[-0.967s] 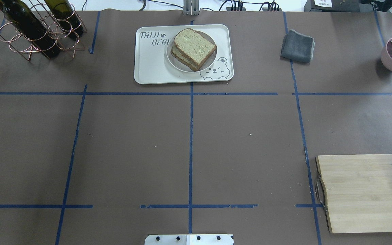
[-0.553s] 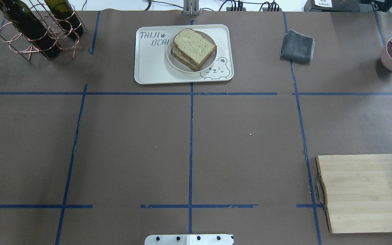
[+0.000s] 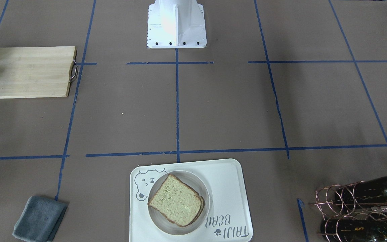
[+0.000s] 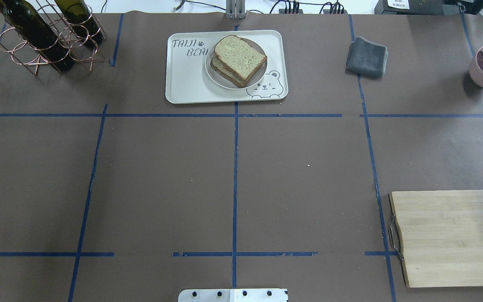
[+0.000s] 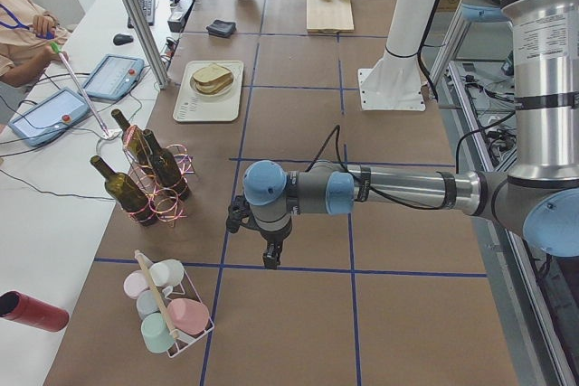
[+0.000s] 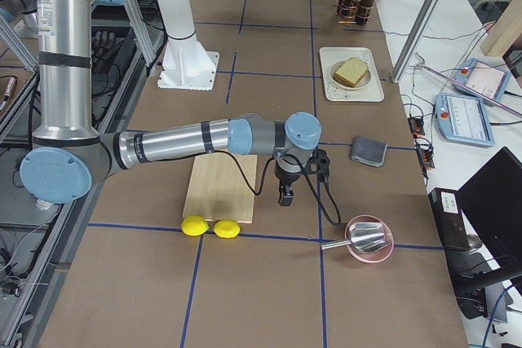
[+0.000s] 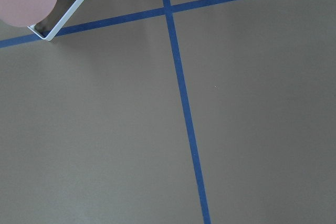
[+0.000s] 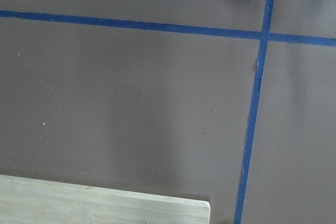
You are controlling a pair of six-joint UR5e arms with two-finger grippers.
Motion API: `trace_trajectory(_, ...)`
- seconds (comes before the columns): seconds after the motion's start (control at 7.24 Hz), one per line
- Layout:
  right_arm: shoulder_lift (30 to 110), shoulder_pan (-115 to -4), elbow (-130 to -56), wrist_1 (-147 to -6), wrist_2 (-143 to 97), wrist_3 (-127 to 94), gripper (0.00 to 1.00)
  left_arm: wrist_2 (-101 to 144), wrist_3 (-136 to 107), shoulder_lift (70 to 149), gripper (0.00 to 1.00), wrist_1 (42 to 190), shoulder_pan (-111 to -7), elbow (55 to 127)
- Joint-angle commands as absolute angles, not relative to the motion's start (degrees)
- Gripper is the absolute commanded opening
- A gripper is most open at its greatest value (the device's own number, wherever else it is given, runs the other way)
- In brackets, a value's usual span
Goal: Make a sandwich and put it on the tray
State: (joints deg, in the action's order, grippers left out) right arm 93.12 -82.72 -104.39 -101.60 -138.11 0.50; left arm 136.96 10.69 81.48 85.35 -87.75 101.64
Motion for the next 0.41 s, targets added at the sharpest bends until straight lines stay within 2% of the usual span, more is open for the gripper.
trace_trajectory(0.0, 93.16, -82.62, -104.76, -101.6, -138.34, 0.35, 1.0, 137.29, 10.72, 81.47, 1.0, 85.34, -87.8, 101.6)
trace_trajectory(0.28, 93.08, -82.62, -104.77, -101.51, -138.25, 0.35, 1.0, 137.29, 10.63, 81.56, 1.0, 85.25, -87.71, 102.39)
